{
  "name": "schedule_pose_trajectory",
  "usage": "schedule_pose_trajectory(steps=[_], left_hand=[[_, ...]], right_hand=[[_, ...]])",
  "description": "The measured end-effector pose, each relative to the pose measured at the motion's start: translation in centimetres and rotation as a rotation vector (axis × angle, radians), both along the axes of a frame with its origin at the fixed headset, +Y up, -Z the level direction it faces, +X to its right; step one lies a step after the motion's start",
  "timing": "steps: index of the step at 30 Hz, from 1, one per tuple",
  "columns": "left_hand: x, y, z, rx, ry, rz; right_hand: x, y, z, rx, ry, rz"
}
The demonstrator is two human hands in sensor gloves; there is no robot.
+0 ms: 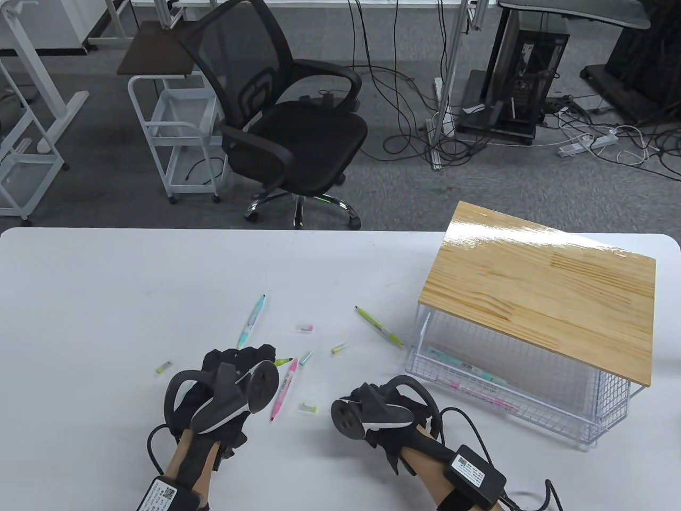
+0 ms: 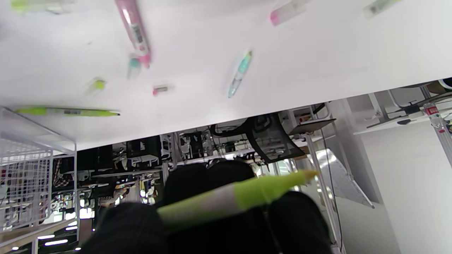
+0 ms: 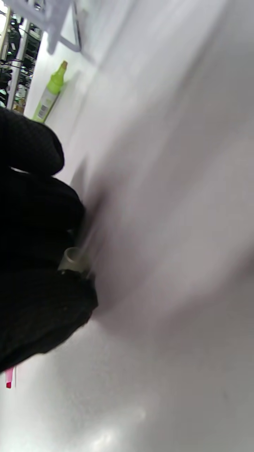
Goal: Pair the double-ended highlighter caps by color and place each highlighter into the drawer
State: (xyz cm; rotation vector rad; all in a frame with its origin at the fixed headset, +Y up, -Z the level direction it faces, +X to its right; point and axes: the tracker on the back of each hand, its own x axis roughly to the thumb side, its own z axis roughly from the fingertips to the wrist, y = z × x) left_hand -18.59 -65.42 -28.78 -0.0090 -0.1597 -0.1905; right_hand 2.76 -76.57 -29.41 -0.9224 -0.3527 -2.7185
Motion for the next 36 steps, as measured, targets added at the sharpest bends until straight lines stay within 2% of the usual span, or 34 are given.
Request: schedule_pose_trajectory(steps=[9,13,18,25,36], left_hand=[[0.0,-0.3,-0.2,-0.011,0.014,-0.015],[0.1,-0.3,-0.2,-0.010,0.011,-0.020],[0.4,0.1,0.1,0.012,-0.011,-0.008],[1.3,0.9,0.9,0.067,-0.062,-0.002],[2.6,1.5,1.9,0.113,-0.122,-0.015]], right_hand=[[-0.2,-0.4,0.1,-0.002,0.016,0.007],[0.1,-0.1,-0.1,-0.043,0.027,-0.002],[1.5,2.0,-0.9,-0.052,-0.017,-0.147],[4.5,6.0,-1.5,0.049,-0.104,-0.408],[8.2,9.0,-1.5,0.223,-0.242,-0.832]])
